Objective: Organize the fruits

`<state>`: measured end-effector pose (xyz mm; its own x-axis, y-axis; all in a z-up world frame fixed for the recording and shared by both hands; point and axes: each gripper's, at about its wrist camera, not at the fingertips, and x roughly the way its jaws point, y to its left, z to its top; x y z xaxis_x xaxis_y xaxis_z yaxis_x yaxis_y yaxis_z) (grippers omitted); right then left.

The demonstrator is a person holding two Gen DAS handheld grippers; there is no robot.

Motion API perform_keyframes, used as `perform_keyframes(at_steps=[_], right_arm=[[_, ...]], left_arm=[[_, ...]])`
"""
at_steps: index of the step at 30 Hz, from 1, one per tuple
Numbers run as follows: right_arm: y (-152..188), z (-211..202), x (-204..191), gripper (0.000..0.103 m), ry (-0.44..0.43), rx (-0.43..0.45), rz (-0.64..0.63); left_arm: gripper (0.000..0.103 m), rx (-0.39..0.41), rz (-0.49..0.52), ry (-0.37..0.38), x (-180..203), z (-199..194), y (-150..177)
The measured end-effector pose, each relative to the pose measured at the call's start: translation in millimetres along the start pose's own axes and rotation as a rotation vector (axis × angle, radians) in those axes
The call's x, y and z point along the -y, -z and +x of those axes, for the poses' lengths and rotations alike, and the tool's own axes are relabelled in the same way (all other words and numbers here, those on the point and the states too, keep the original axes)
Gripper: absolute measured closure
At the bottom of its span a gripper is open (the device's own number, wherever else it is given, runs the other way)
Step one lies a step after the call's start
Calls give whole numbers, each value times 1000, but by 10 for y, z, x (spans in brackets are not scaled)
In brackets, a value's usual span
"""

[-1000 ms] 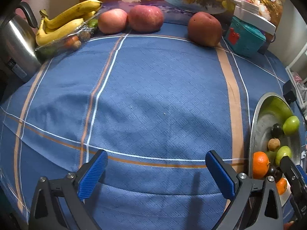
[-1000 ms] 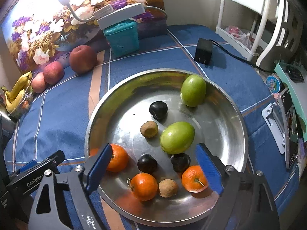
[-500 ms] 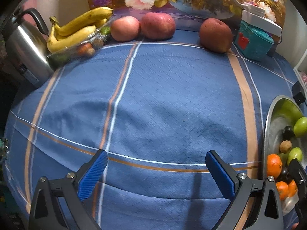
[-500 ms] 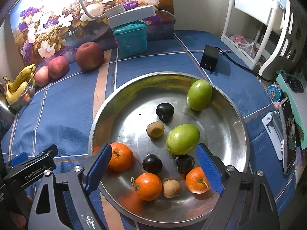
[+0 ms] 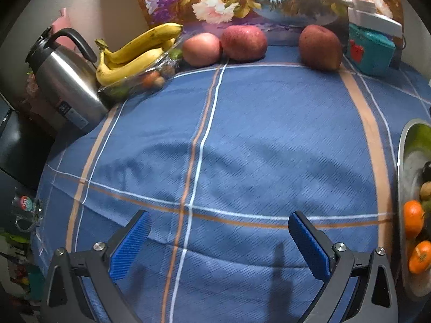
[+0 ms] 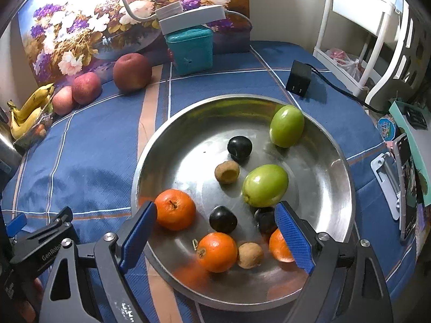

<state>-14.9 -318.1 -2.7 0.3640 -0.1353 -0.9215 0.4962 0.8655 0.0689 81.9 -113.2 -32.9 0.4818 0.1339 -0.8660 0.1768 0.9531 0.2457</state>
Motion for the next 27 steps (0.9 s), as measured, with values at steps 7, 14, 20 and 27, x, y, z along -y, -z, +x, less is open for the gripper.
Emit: perform_keyframes(at_steps=[7, 14, 20, 27], right_arm=[[87, -84, -111, 14, -14, -2, -25], [238, -221, -180, 14, -25, -6, -50], [417, -372, -212, 14, -30, 4, -80], [594, -502, -242, 14, -41, 6, -104]], left_arm=[[0, -52, -4, -11, -126, 1, 162], [0, -118, -35, 7, -279, -42, 402], [0, -124, -36, 15, -355, -196, 564], [0, -106, -23, 21, -429, -388, 755]])
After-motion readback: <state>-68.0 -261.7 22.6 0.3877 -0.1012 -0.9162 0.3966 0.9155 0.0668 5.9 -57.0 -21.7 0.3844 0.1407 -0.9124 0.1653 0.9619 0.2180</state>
